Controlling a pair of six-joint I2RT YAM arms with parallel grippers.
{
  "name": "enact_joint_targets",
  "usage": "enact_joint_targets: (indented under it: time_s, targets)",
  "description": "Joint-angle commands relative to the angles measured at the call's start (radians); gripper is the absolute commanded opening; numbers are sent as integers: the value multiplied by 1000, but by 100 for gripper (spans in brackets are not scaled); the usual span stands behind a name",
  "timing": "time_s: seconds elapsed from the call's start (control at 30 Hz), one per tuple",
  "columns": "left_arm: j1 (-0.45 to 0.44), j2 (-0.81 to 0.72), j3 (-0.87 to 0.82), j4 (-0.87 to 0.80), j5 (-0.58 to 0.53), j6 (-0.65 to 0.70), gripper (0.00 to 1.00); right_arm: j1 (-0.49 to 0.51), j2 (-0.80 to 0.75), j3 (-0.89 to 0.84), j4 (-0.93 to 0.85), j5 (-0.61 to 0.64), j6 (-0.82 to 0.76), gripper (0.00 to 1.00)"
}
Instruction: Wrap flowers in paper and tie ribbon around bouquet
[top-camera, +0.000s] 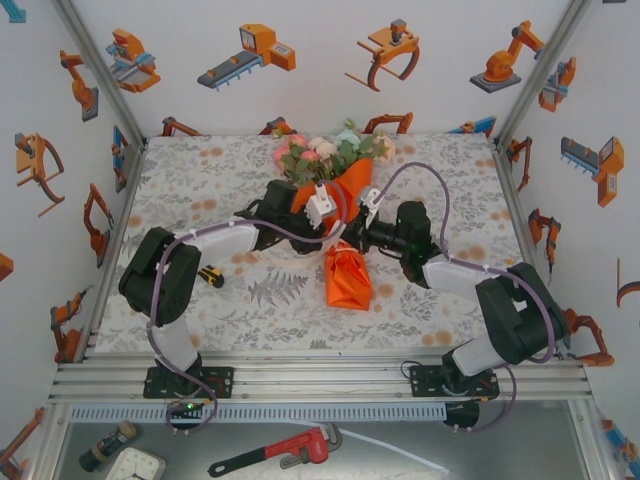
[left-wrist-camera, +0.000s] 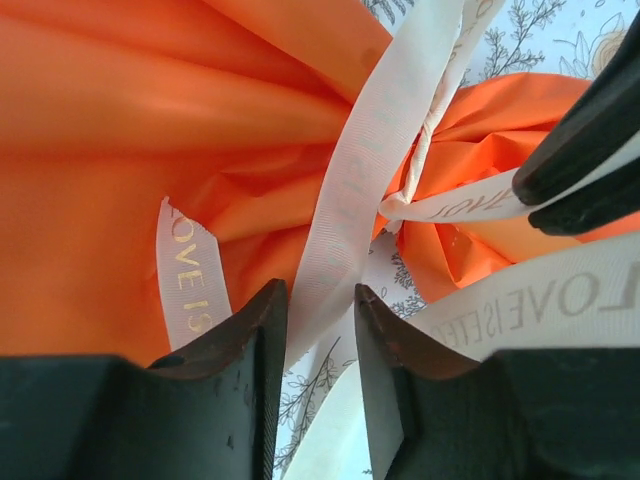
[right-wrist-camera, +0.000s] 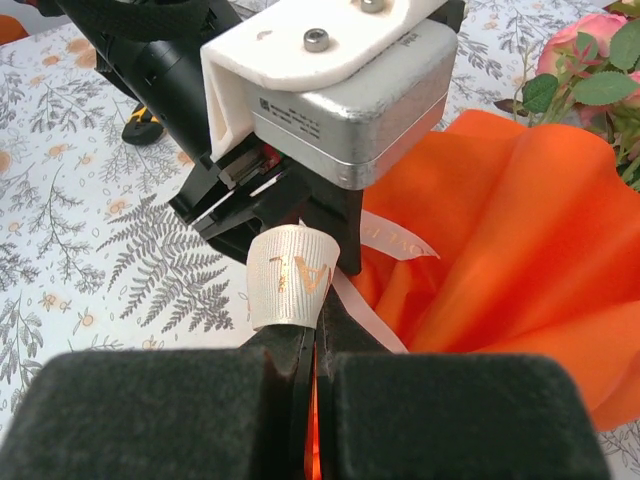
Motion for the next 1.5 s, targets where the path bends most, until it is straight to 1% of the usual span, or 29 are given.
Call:
enact_joint_targets:
  time_s: [0.0,0.07,0.17,0.23,0.4,0.5,0.63,0.67,0.73,0.8,0.83,0.9,0.97,1.03,1.07,1.13,1.2,1.27,1.3,1.37,1.43,1.47]
  targets:
    - [7,-19,10,43,47,-18,22,-6,-15,31,20,-11,-16,0]
    - [16,-43,0,65,62,-56,10,-6,-15,31,20,-8,-16,0]
    - [41,-110,-52,132,90,-138,0,-8,-20,25,20,12,-18,0]
    - [57,-158,-92,169,85,-180,0,-12,-24,19,20,18,-18,0]
    - [95,-245,-148,173,74,-270,0,-17,-28,11,21,26,-18,0]
    - [134,-290,-196,189,49,-392,0,-16,-27,13,20,33,-16,0]
    - [177,-365,-296,227,-33,-583,0,-17,-29,12,20,44,-14,0]
    - [182,-381,-317,224,-49,-616,0,-17,-26,13,20,46,-14,0]
    - [193,-407,-352,197,-122,-669,0,-17,-24,14,20,52,-10,0]
    - [213,-427,-379,174,-168,-708,0,-17,-22,15,21,57,-5,0]
    - [224,-438,-394,178,-161,-721,0,-17,-21,16,21,61,-1,0]
    - [232,-454,-416,225,-91,-734,0,-17,-18,17,21,62,3,0]
    - [227,-453,-432,311,30,-804,0,-17,-12,24,21,71,14,0]
    - [204,-454,-470,459,136,-886,0,-17,0,34,19,88,39,0]
    - [178,-463,-501,537,149,-914,0,-17,8,40,18,103,61,0]
    - [113,-494,-549,612,112,-916,0,-16,22,52,14,118,91,0]
    - [45,-515,-564,630,85,-898,0,-16,34,63,9,133,115,0]
    - [-14,-515,-558,660,57,-916,0,-17,41,74,-4,138,131,0]
    - [-38,-508,-550,687,38,-934,0,-16,44,77,-8,138,134,0]
    - [-91,-472,-508,762,36,-968,0,-15,48,83,-15,135,145,0]
    - [-153,-422,-450,784,10,-959,0,-15,46,84,-21,137,152,0]
    - [-190,-387,-416,777,-23,-939,0,-15,45,83,-23,139,156,0]
